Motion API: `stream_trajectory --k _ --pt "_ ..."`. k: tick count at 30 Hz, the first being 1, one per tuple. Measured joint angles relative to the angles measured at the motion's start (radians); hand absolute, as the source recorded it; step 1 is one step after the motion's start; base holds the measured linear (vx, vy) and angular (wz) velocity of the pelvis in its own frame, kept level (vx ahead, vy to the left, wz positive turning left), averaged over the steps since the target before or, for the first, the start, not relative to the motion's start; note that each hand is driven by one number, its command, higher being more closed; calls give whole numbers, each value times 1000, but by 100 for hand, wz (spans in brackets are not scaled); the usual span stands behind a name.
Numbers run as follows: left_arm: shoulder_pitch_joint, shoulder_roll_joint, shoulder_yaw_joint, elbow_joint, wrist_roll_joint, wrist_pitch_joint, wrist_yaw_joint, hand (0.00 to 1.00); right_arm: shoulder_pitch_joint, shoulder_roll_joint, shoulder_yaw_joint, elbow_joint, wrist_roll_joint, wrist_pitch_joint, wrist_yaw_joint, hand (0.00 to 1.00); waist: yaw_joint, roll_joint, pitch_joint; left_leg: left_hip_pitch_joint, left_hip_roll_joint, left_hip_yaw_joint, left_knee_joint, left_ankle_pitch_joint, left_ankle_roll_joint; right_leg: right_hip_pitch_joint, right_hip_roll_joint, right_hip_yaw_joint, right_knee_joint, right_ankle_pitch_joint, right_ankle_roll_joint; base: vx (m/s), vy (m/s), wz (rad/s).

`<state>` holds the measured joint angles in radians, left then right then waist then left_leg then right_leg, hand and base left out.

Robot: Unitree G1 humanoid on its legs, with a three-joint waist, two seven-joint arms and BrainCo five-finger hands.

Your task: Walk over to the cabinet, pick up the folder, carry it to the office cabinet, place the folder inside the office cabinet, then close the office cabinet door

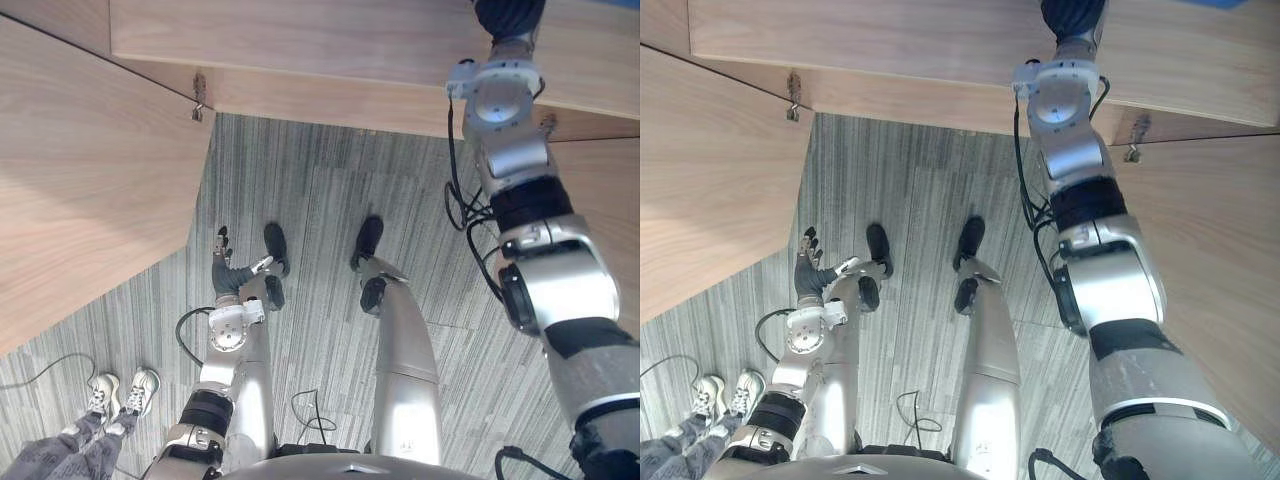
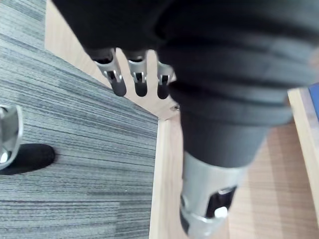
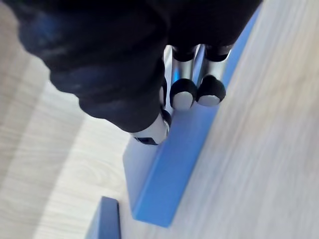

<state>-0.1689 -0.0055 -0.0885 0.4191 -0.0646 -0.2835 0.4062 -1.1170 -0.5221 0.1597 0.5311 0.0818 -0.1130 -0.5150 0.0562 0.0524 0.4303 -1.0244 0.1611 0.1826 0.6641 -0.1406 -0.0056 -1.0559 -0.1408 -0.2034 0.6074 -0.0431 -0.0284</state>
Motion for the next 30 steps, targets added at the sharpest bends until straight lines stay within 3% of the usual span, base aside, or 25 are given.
stream_trajectory --k 5,7,11,13,17,18,24,25,30 --pt "8 5 10 -6 9 12 -4 0 257 76 -92 -283 -2 -19 -33 100 -9 0 0 102 15 11 -8 -17 -4 101 20 7 -34 0 2 6 -20 -13" --pt "24 7 9 -9 10 26 -9 0 423 143 -88 -416 -1 -50 -29 100 -13 -1 0 177 26 17 -16 -30 -8 176 35 10 -55 -3 5 32 -23 -17" --pt "90 4 9 -5 38 30 -46 0 655 262 -35 -509 12 -109 36 100 -20 -4 -3 335 39 58 -53 -51 -13 315 59 39 -111 -4 21 56 -16 -29" --pt "112 5 13 38 49 40 -66 0 824 350 17 -557 11 -131 85 100 -25 -18 -21 438 43 85 -95 -58 -14 409 76 58 -170 8 30 68 1 -35" --pt "129 9 7 160 50 43 -99 0 1042 442 77 -547 3 -150 157 100 -40 -53 -100 569 31 117 -185 -57 -18 534 97 88 -291 51 34 115 5 -27" --pt "130 18 5 208 51 44 -115 0 1077 455 83 -519 -11 -158 181 100 -58 -63 -122 603 19 123 -225 -47 -16 570 97 96 -342 72 41 101 22 -18" --pt "145 60 7 370 98 45 -132 0 1128 453 93 -243 -172 -162 234 100 -72 -83 -174 740 -21 166 -320 -31 -21 733 105 156 -549 175 69 82 37 -25" --pt "149 65 10 405 110 46 -132 0 1131 454 93 -168 -195 -158 250 0 -71 -82 -191 769 -31 177 -340 -30 -20 763 103 168 -582 188 74 56 10 -17" --pt "181 71 30 479 147 47 -158 0 1150 457 87 80 -241 -130 291 0 -69 -86 -256 879 -60 189 -402 -28 -19 873 92 190 -657 211 86 45 25 -10"
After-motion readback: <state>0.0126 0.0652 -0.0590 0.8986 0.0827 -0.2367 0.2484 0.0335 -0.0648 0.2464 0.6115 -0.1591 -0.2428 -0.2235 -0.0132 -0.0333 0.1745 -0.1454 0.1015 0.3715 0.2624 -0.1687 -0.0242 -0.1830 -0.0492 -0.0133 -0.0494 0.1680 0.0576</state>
